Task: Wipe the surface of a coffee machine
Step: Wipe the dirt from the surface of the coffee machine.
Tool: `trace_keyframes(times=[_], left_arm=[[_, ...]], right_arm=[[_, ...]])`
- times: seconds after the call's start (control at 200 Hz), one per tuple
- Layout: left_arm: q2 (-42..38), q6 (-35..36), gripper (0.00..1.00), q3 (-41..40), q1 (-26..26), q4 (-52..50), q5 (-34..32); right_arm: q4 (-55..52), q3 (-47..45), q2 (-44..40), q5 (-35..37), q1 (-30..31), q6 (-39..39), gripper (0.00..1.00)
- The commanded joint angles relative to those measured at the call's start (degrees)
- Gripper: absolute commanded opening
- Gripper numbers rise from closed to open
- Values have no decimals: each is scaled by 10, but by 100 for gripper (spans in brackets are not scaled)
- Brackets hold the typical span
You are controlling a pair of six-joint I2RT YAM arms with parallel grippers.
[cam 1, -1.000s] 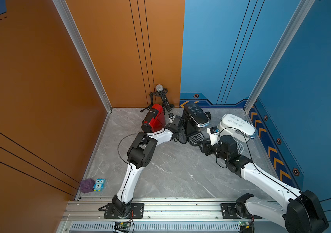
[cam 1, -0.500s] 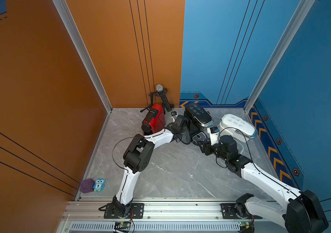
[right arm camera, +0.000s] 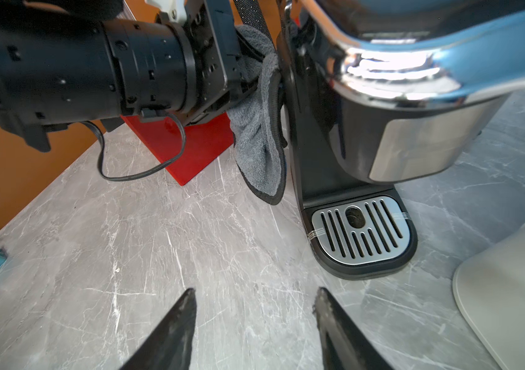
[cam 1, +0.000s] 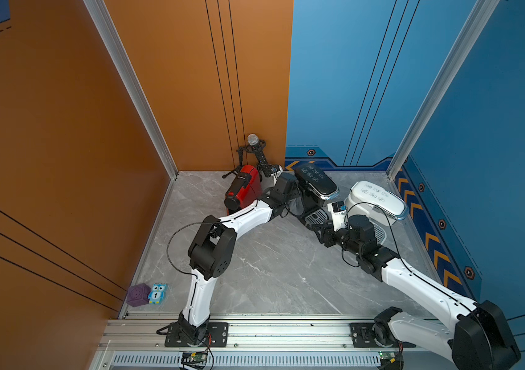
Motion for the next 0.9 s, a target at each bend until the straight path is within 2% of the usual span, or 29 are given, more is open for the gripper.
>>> trace_keyframes(times=[0.0, 0.185, 0.465, 0.691, 0.896], left_arm=[[43, 1, 0, 16, -1, 16, 25], [82, 6, 0, 25, 0, 15, 67], [76, 0, 0, -43, 3, 17, 73], [9, 9, 0, -54, -3, 18, 61], [-69, 19, 0, -60, -22, 18, 35]], right_arm=[[5, -3, -8, 5, 3, -3, 60], [4, -4, -9, 7, 3, -5, 60], [4, -3, -13, 7, 3, -5, 60], [3, -3, -11, 13, 3, -5, 60], [-16, -1, -27, 71, 1, 3, 60]])
